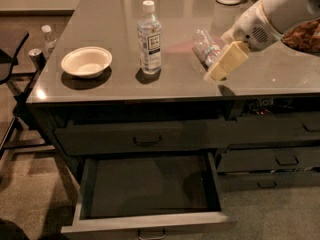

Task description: Place blue plastic bottle into middle drawer

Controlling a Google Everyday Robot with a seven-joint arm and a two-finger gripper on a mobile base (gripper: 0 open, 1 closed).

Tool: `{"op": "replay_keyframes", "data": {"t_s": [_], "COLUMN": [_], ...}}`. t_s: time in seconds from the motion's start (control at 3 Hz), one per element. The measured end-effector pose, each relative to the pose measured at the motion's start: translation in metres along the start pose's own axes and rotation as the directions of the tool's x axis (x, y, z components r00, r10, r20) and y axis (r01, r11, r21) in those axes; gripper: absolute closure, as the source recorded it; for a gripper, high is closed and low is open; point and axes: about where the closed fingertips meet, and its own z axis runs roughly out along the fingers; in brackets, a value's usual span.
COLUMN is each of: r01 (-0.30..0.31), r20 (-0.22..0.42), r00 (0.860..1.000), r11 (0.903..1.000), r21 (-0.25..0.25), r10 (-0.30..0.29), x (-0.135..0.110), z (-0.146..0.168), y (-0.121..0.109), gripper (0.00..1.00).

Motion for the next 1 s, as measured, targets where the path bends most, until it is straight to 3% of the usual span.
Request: {"op": "replay_keyframes", "data": {"t_s": [0.33, 0.67, 1.0], "r01": [-0.003, -0.018, -0.025], "r20": [0.003, 0.049, 0.139], "r00": [1.000, 0.999, 0.990], "r11": [1.0000, 0.9998, 0.9993], "r21": [-0.002, -0.007, -0.029], "r10": [0.003, 0.018, 0.029], "x": [0.000, -0.005, -0.036], "z": [0.002, 0.010, 0.035], "y": [-0.001, -0.005, -0.021], "gripper": [0.00, 0.00, 0.00]}}
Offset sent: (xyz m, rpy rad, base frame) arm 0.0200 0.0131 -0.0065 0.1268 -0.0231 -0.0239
